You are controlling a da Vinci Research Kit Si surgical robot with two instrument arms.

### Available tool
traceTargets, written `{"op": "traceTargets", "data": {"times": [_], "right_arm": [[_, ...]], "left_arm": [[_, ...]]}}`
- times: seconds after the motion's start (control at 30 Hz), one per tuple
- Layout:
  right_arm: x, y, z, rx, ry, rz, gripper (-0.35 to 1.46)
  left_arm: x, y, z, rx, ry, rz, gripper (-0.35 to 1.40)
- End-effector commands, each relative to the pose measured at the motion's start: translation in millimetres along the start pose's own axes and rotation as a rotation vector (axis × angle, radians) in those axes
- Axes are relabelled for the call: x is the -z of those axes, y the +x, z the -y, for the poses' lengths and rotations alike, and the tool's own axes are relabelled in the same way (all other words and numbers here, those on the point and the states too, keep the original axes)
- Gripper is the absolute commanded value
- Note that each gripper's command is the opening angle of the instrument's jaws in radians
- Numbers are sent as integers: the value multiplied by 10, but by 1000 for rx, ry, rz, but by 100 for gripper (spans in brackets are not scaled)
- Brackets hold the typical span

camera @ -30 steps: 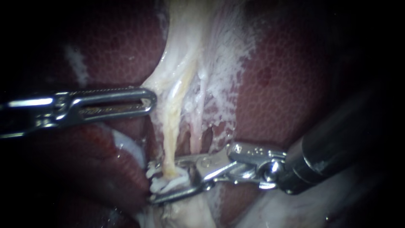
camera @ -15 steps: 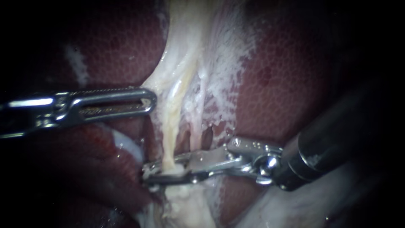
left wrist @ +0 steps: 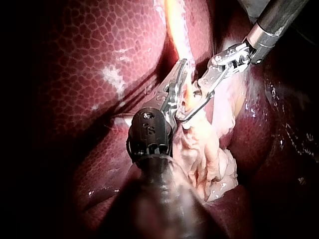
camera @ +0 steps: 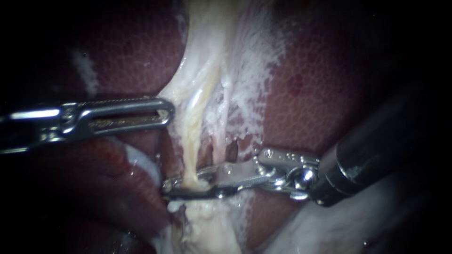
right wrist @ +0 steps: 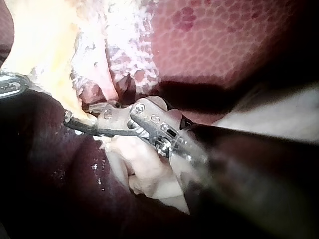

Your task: Clipping second clip left tube

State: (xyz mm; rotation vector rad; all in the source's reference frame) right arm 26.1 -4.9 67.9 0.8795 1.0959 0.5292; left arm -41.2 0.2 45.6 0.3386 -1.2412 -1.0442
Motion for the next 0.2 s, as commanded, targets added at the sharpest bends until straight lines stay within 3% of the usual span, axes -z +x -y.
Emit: {"op": "traceTargets", "data": {"times": [0.03, 0.2], "right_arm": [[0, 0, 0, 0, 0, 1, -35], [0, 0, 1, -6, 1, 1, -35]], "left_arm": [[0, 0, 0, 0, 0, 0, -35], [0, 0, -1, 0, 0, 0, -35]]}}
